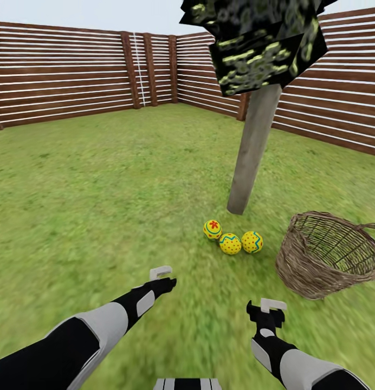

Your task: Take the three Easter eggs out of the wicker basket on the lawn in the garden, then place them on the lawn next to a single tree (choose any tree) so that all three eggs are next to the same tree and none are left in the basket.

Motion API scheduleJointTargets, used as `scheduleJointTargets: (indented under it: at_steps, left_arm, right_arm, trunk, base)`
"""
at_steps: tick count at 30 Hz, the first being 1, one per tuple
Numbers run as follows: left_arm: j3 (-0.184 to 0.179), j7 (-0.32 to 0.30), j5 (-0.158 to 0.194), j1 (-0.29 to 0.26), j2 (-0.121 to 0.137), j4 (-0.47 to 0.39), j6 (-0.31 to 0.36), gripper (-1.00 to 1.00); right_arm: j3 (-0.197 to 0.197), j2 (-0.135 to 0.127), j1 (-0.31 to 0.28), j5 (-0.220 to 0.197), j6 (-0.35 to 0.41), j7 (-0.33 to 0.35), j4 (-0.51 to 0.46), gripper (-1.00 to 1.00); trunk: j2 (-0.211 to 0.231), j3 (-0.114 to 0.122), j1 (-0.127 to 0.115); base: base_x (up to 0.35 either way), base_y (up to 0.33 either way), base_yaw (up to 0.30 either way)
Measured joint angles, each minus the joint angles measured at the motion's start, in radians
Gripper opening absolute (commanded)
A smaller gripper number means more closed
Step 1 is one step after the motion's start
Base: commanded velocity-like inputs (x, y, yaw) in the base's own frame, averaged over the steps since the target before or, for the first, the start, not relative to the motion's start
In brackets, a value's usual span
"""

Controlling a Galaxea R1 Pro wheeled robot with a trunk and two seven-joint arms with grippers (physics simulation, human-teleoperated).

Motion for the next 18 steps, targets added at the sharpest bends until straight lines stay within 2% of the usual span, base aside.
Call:
scheduleJointTargets:
  at_steps: [14, 18]
  left_arm:
    - [-0.001, 0.001, 0.001, 0.000, 0.000, -0.001, 0.000, 1.00]
    - [-0.001, 0.001, 0.001, 0.000, 0.000, -0.001, 0.000, 1.00]
  right_arm:
    - [0.000, 0.000, 0.001, 0.000, 0.002, 0.000, 0.000, 1.00]
    - [0.000, 0.001, 0.001, 0.000, 0.002, 0.000, 0.000, 1.00]
  trunk:
    - [0.003, 0.054, -0.006]
    - [0.004, 0.070, -0.008]
  base:
    - [-0.001, 0.000, 0.000]
    - [-0.145, 0.000, 0.000]
